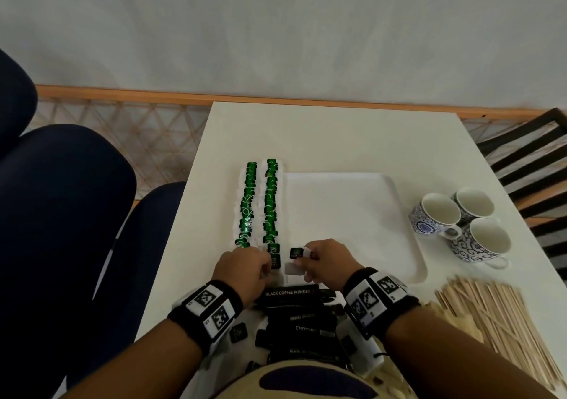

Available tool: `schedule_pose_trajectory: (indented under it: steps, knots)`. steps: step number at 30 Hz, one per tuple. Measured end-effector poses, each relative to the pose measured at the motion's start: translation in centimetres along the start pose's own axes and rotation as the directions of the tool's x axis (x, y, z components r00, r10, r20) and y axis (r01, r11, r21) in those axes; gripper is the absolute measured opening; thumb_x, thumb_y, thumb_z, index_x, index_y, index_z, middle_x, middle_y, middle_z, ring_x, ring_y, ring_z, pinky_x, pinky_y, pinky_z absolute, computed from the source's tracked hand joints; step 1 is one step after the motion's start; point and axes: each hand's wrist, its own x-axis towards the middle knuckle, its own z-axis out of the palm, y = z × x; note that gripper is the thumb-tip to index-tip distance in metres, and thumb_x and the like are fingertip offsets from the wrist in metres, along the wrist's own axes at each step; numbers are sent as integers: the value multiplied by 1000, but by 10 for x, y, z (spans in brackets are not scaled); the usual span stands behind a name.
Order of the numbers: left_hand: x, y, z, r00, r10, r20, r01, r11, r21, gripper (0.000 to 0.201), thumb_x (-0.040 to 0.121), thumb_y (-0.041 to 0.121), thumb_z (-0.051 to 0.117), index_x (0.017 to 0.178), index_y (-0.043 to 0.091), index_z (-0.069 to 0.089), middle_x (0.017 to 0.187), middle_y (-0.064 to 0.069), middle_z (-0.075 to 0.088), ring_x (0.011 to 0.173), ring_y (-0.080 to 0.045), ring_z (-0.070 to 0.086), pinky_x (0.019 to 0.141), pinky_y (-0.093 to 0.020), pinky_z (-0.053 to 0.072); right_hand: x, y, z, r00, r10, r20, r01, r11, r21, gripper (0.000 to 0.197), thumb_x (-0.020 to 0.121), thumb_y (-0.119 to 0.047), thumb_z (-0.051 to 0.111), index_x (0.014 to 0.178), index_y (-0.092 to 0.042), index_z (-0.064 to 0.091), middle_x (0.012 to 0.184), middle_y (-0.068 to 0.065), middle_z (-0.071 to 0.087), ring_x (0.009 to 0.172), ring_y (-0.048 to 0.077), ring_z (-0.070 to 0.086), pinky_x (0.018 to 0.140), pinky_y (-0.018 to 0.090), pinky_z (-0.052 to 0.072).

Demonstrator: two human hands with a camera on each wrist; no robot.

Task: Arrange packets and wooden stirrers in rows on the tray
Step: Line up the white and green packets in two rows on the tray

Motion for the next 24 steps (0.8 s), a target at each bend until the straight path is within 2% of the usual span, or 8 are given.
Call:
schedule_pose_trajectory:
  steps: [3, 5, 9, 11, 14, 17, 21, 24]
  knots:
    - [4, -2, 1, 1000, -3, 0, 3, 1000, 17, 16, 86, 42, 61, 97, 30, 62, 101, 8, 62, 99, -17, 57, 84, -31, 42, 0, -2, 4, 1000, -4, 3, 4, 1000, -3, 23, 90, -21, 64, 80, -1, 65, 60, 1, 65, 45, 0, 56, 51, 15, 45]
    - [7, -2, 2, 1000, -2, -2, 3, 1000, 24, 17, 85, 44, 61, 96, 30, 62, 100, 9, 63, 98, -17, 58, 83, -31, 41, 1, -3, 6, 1000, -2, -9, 2, 1000, -3, 23, 90, -22, 64, 81, -1, 66, 59, 0, 64, 43, -2, 53, 50, 15, 42]
    - [9, -3, 3, 1000, -1, -6, 1, 999, 47, 13, 85, 41, 58, 91, 30, 60, 98, 6, 63, 97, -20, 58, 75, -30, 36, 3, -8, 13, 999, -48, 16, 50, 984, -173, 29, 88, -30, 65, 72, -6, 62, 62, 0, 59, 55, 9, 50, 55, 21, 39]
    - [9, -3, 3, 1000, -2, -13, 3, 998, 69, 9, 86, 35, 55, 87, 27, 57, 95, 4, 63, 96, -23, 58, 71, -30, 33, 3, -12, 17, 997, -70, 36, 77, 964, -256, 36, 88, -32, 65, 62, -10, 52, 60, 0, 49, 59, 14, 44, 55, 24, 33]
    - [10, -2, 2, 1000, -14, -23, 16, 997, 73, 8, 86, 31, 51, 83, 25, 55, 92, 2, 63, 93, -24, 58, 69, -29, 30, 4, -15, 23, 995, -83, 50, 94, 956, -278, 44, 87, -32, 65, 55, -19, 39, 55, -3, 40, 60, 16, 38, 52, 23, 28]
    - [11, -2, 1, 999, -25, -23, 26, 999, 45, 9, 85, 32, 51, 85, 25, 56, 92, 4, 62, 94, -23, 58, 71, -30, 30, 6, -15, 29, 995, -87, 54, 100, 947, -304, 38, 86, -30, 65, 57, -19, 43, 56, -4, 43, 63, 18, 43, 52, 22, 29]
    - [9, -4, -1, 1000, -18, 6, 18, 1000, -15, 12, 86, 37, 55, 90, 26, 59, 89, 5, 59, 95, -22, 57, 73, -30, 32, 6, -12, 36, 997, -77, 29, 82, 947, -311, 38, 87, -31, 63, 56, -24, 42, 60, -5, 47, 68, 19, 47, 59, 28, 33]
    - [4, -7, -2, 999, -39, -11, 37, 992, -123, 4, 85, 30, 54, 88, 28, 54, 82, 9, 55, 86, -20, 57, 72, -29, 34, 7, -11, 39, 997, -71, 2, 68, 948, -310, 34, 87, -35, 63, 61, -28, 44, 65, -7, 49, 74, 18, 49, 64, 26, 34]
